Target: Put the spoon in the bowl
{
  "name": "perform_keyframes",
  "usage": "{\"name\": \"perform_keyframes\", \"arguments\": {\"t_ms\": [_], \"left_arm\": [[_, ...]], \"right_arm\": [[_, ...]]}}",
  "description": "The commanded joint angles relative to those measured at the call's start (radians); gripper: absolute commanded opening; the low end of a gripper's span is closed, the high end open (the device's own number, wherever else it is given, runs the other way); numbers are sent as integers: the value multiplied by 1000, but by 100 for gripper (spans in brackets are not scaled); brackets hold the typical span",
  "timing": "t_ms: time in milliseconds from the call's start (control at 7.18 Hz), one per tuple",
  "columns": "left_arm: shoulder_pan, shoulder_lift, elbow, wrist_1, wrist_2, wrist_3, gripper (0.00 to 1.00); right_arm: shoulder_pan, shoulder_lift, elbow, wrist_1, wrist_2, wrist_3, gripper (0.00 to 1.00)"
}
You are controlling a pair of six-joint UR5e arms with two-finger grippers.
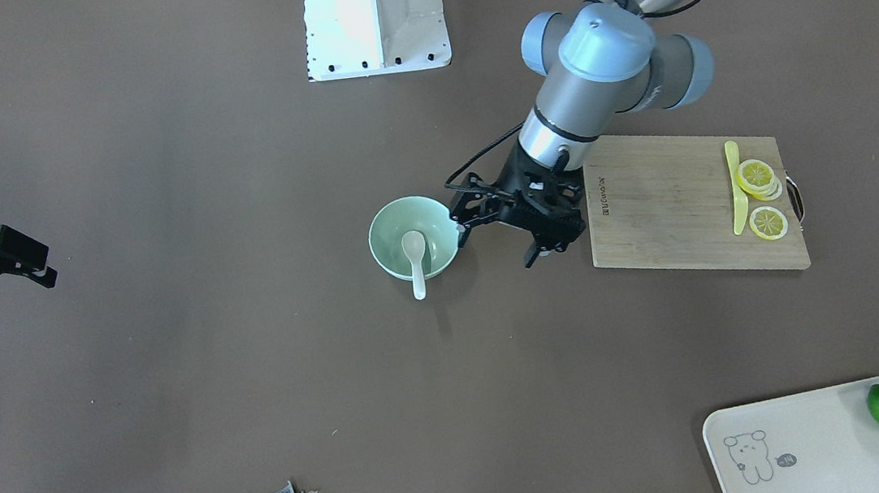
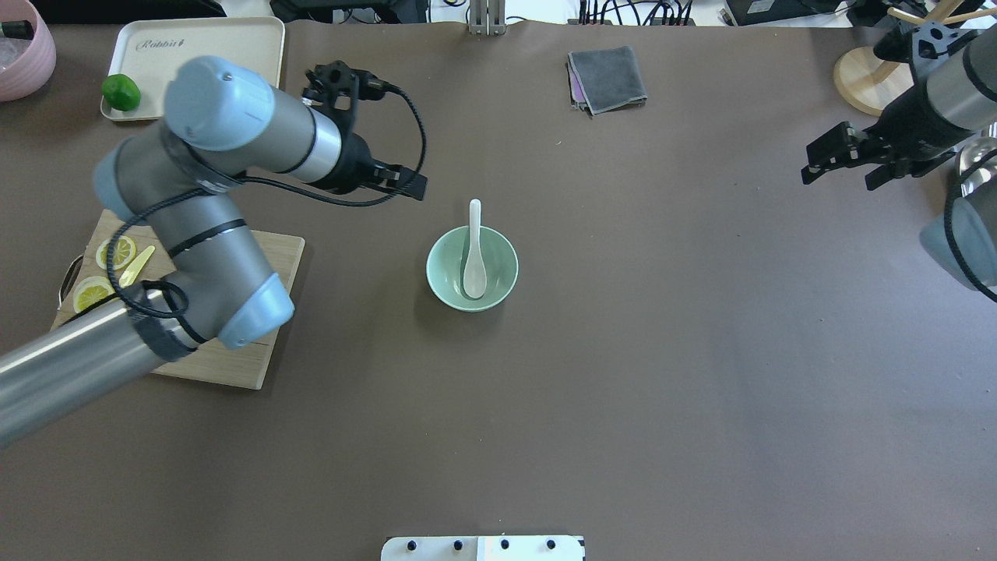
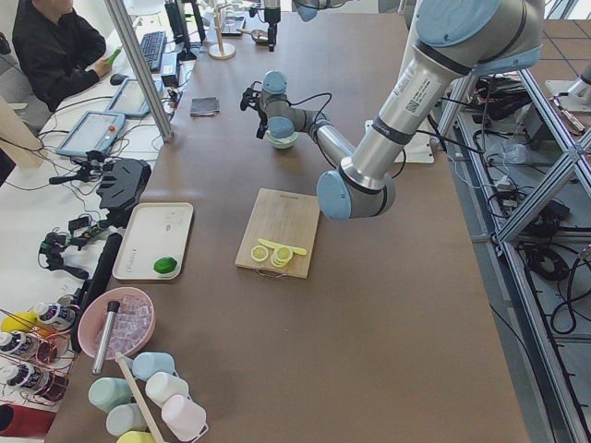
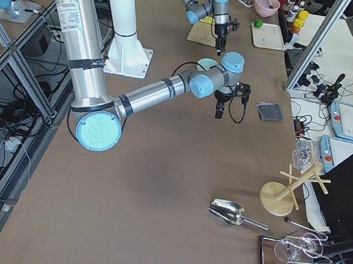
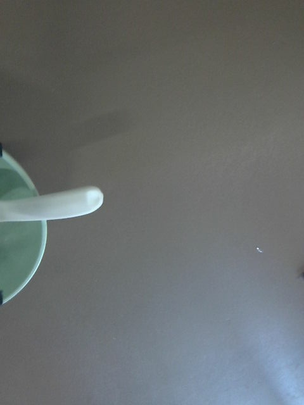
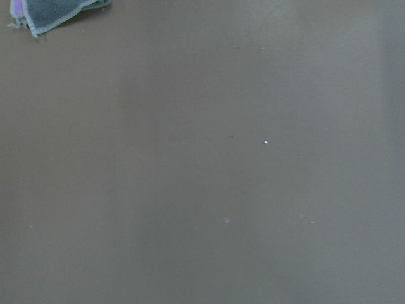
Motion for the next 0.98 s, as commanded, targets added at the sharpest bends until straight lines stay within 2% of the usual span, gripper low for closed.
{"name": "perform_keyframes", "arguments": {"t_ms": [0,139,418,557,697,836], "left_arm": [[-135,182,-182,125,-56,282,98],[-250,241,-186,125,-128,307,98],[-550,393,-151,130,-304,603,98],[-646,454,-114,119,-315,667,98],[-732,515,-80,128,-278,694,98],[-809,537,-27,132,-275,697,98]], "right_arm": [[102,-132,34,-2,10,-149,100],[158,-183,19,-14,10,-274,100],[342,-240,26,-273,-8,-600,100],[433,-295,19,-308,-16,-757,100],[487,-341,19,-309,-15,-810,100],[492,-354,19,-307,-15,-807,100]]}}
